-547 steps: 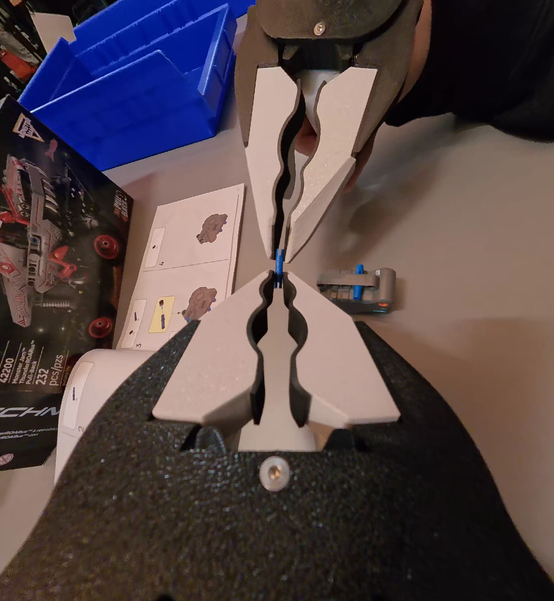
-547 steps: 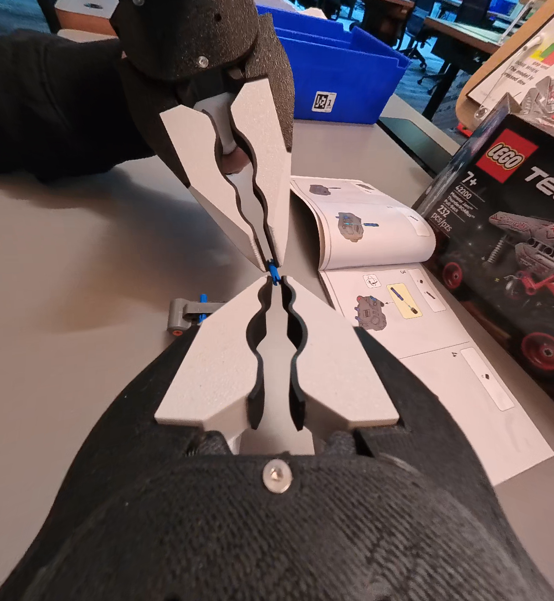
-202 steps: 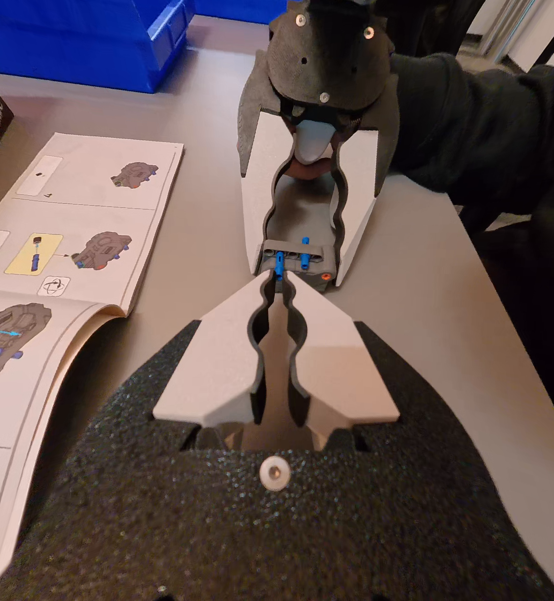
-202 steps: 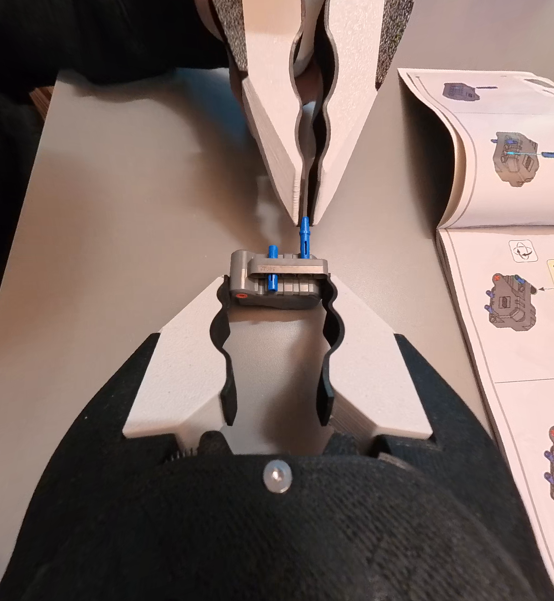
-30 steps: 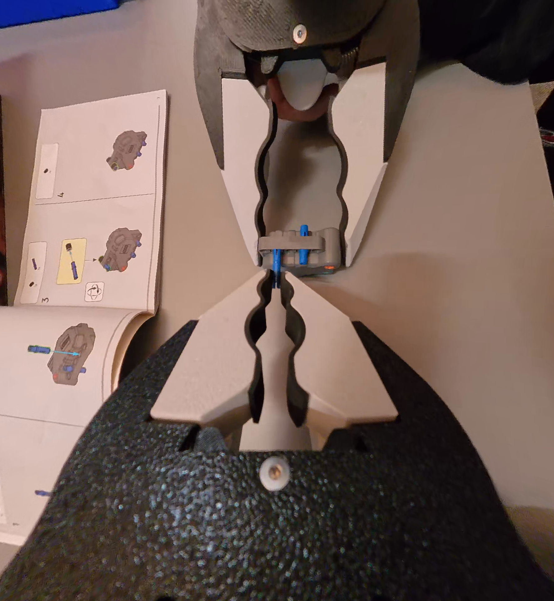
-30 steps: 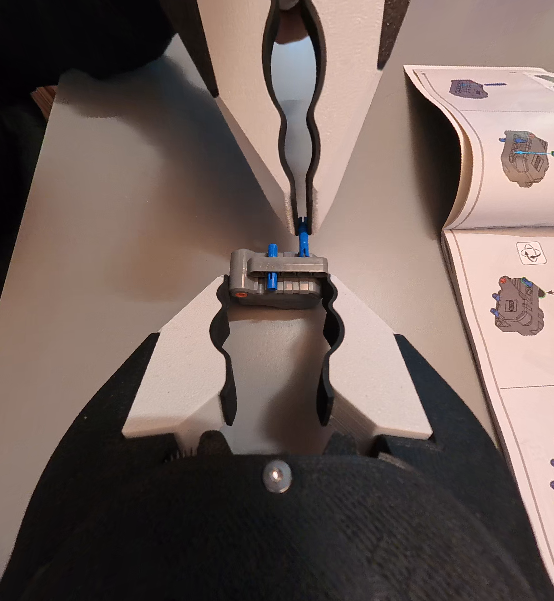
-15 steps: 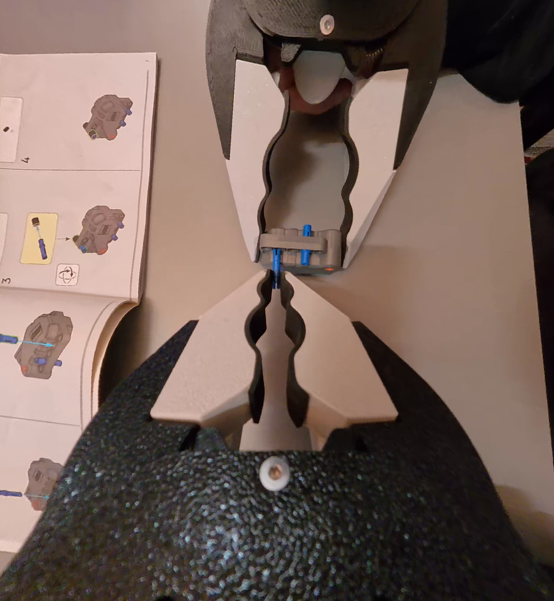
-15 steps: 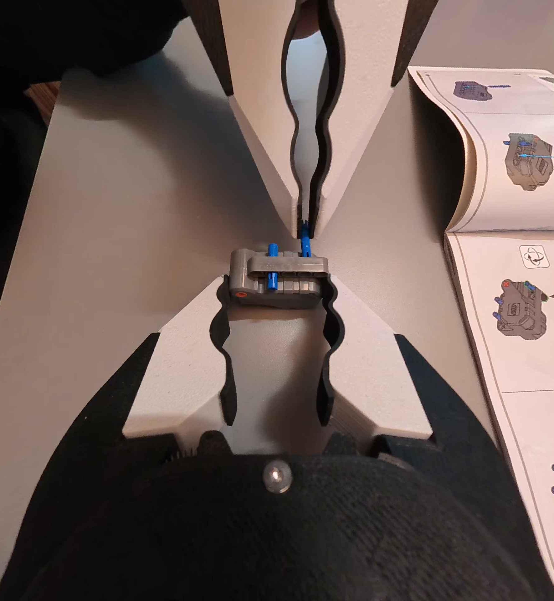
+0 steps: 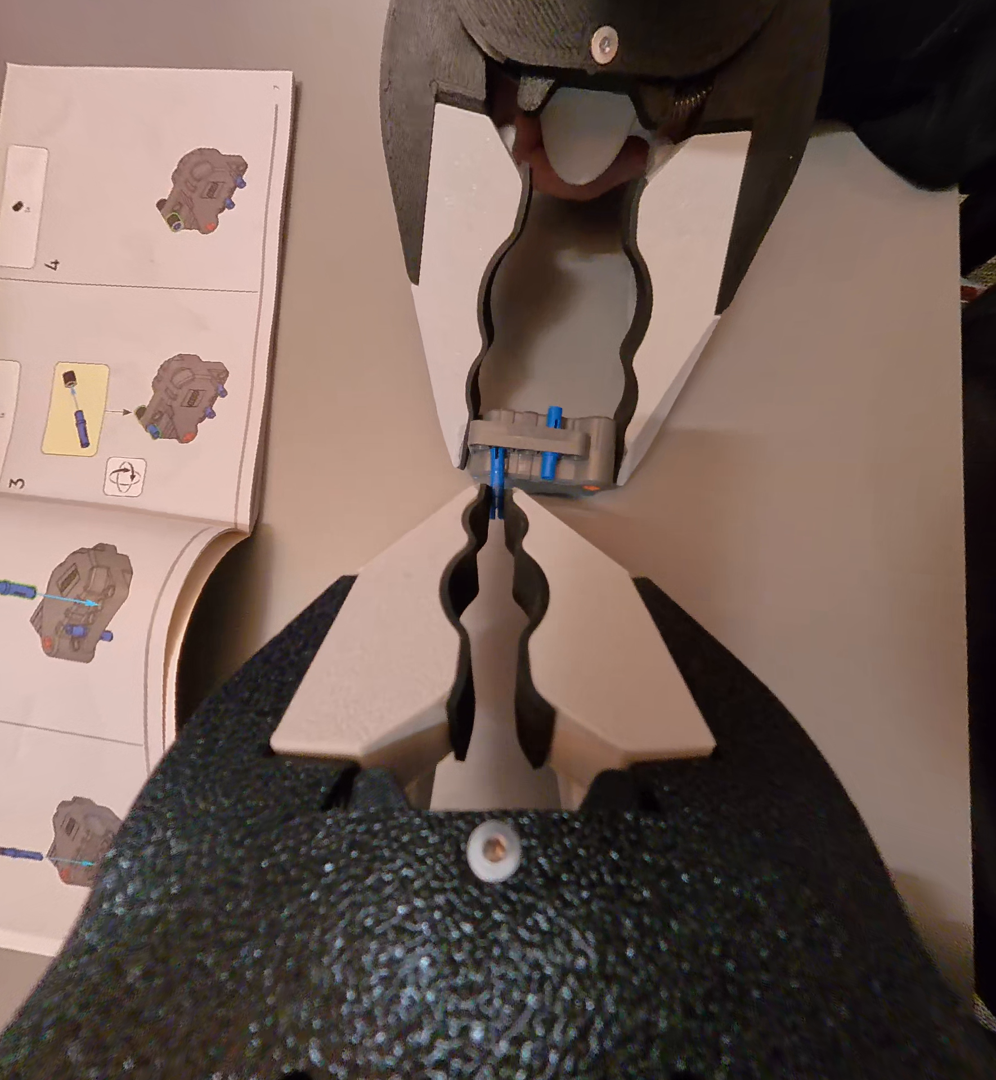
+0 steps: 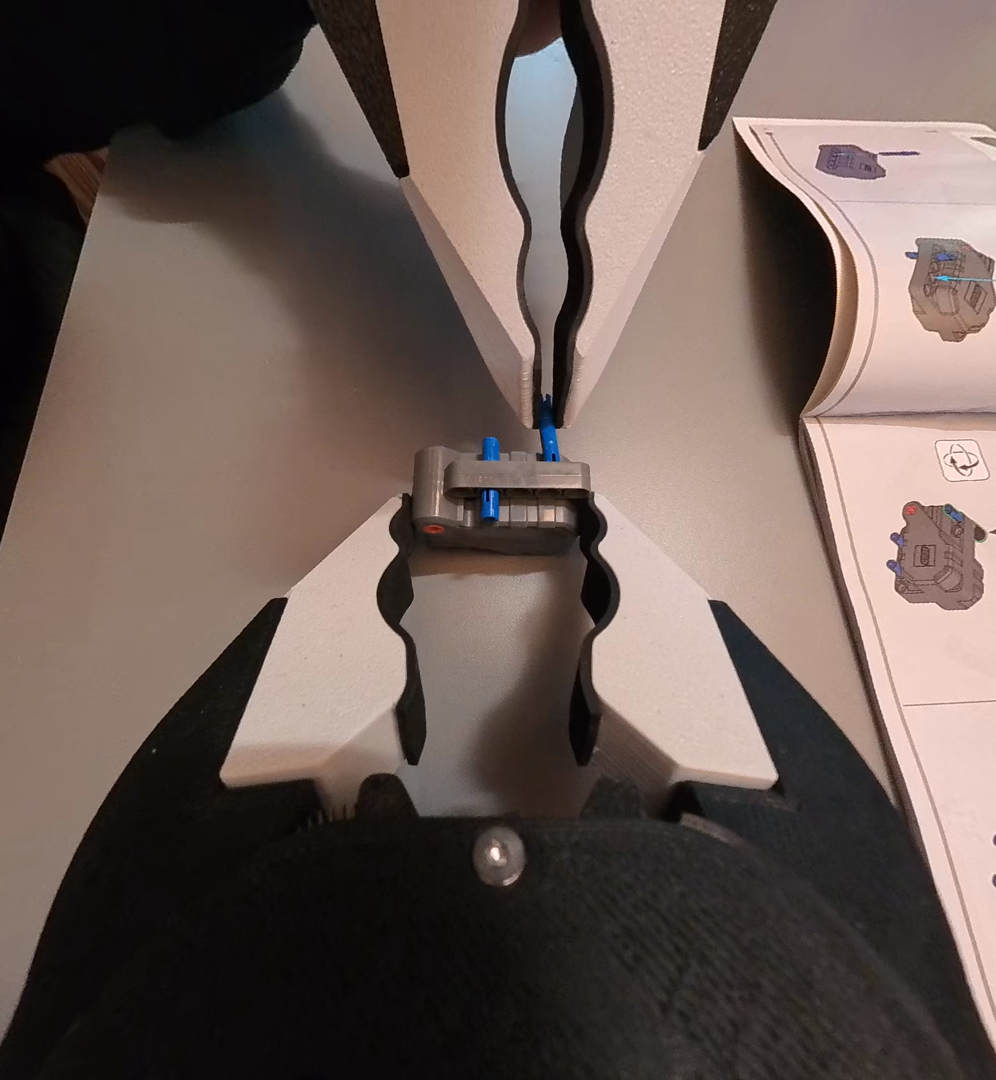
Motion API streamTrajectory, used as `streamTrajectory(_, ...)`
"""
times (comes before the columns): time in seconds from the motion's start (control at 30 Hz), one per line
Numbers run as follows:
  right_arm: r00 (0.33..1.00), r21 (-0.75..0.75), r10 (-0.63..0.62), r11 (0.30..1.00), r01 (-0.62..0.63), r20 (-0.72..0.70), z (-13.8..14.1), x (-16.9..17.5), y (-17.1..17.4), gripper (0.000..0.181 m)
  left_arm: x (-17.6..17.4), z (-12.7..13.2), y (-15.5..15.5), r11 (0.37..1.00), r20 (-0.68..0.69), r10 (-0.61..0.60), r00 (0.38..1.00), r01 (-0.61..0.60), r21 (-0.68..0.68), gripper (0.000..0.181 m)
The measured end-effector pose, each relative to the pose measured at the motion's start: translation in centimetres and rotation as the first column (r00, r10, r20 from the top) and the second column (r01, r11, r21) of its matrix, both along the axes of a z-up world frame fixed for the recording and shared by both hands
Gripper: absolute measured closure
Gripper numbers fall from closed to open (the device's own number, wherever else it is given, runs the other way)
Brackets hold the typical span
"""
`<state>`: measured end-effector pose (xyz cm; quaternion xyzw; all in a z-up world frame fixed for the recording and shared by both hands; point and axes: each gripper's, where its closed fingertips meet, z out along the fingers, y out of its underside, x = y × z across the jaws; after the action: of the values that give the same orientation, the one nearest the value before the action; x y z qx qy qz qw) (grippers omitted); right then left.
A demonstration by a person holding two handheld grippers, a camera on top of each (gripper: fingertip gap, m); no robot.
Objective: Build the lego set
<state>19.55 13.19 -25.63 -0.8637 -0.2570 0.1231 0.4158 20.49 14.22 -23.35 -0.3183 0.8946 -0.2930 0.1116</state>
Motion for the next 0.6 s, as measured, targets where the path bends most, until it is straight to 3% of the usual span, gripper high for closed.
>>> streamTrajectory(0.4, 1.0, -0.001, 0.001, 1.0, -0.001, 0.0, -0.03, -0.04, -0.01, 0.125, -0.03, 0.02, -0.03, 1.0, -0.013, 0.02, 1.0, -0.02, -0.004, 0.18)
streamTrajectory(0.6, 1.0, -0.002, 0.003, 1.0, -0.003, -0.001, -0.04, -0.06, -0.02, 0.125, -0.09, -0.07, -0.09, 1.0, -0.013, -0.026, 1.0, 0.026, 0.001, 0.18)
